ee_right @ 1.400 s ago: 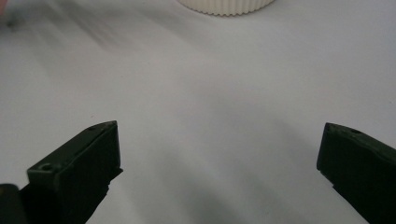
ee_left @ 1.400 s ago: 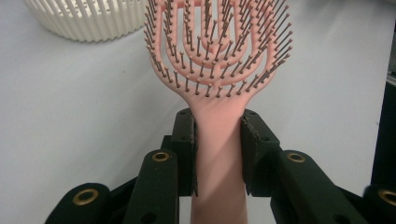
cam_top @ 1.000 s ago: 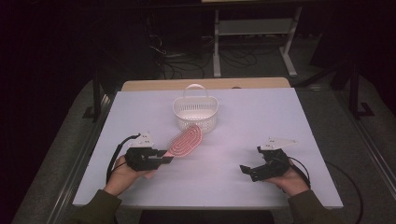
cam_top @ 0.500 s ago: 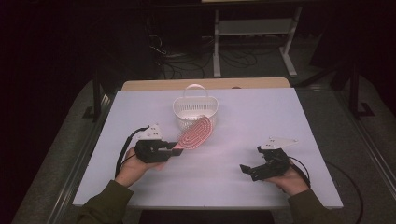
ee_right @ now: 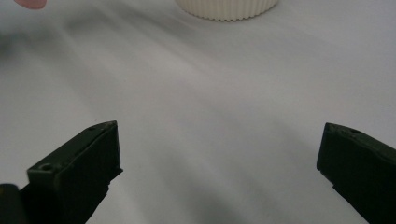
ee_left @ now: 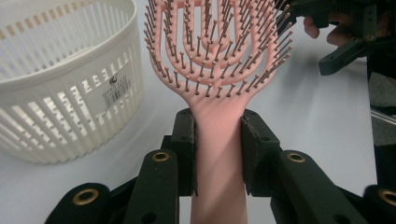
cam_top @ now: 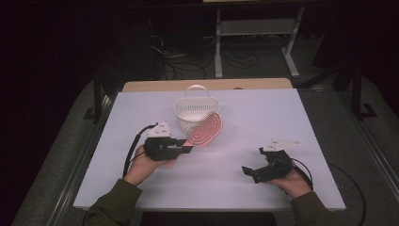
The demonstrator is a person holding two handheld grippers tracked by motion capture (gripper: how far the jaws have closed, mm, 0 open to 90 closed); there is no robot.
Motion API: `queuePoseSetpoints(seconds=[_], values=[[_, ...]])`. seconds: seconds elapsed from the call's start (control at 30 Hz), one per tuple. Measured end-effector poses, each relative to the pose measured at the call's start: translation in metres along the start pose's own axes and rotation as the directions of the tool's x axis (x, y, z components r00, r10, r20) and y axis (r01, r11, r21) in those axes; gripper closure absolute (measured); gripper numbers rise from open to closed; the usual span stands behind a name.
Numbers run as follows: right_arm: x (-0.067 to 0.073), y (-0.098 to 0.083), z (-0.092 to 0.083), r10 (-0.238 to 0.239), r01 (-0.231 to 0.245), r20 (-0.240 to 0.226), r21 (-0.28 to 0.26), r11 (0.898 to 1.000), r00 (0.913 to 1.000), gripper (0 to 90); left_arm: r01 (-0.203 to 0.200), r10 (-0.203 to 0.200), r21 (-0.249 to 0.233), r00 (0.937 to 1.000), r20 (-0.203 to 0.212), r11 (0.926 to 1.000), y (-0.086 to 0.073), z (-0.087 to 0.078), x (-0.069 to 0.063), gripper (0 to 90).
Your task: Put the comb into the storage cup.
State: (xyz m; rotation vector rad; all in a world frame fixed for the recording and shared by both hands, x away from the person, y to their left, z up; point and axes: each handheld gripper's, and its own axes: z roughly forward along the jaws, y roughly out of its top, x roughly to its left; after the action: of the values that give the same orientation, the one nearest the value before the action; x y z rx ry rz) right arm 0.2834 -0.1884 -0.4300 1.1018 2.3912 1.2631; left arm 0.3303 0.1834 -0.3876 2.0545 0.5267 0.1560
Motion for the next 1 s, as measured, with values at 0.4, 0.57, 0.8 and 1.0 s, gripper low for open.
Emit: queuePoseSetpoints(seconds=[0.4, 0.57, 0.8, 1.0], values=[[0.0, 0.0, 0.002, 0.003, -0.003, -0.002, 0.006, 1.0, 1.0, 0.0, 0.019, -0.018, -0.051, 0.9998, 0.009, 0.9985, 0.005, 0.011, -0.005, 70.1], [0.0, 0.0, 0.002, 0.005, -0.005, -0.007, 0.006, 1.0, 1.0, 0.0, 0.007, -0.007, -0.04, 1.0, 0.001, 0.9992, 0.004, 0.014, -0.005, 70.1], [0.0, -0.001, 0.002, 0.009, -0.009, -0.016, 0.003, 1.0, 0.9998, 0.0, 0.001, -0.002, -0.032, 0.9999, -0.017, 0.9995, 0.003, 0.015, -0.005, 70.1], [0.002, 0.002, -0.001, 0.025, -0.026, -0.042, -0.023, 0.999, 0.9988, 0.0, -0.001, 0.0, -0.03, 0.9993, -0.037, 0.9996, 0.001, 0.015, -0.005, 70.1]])
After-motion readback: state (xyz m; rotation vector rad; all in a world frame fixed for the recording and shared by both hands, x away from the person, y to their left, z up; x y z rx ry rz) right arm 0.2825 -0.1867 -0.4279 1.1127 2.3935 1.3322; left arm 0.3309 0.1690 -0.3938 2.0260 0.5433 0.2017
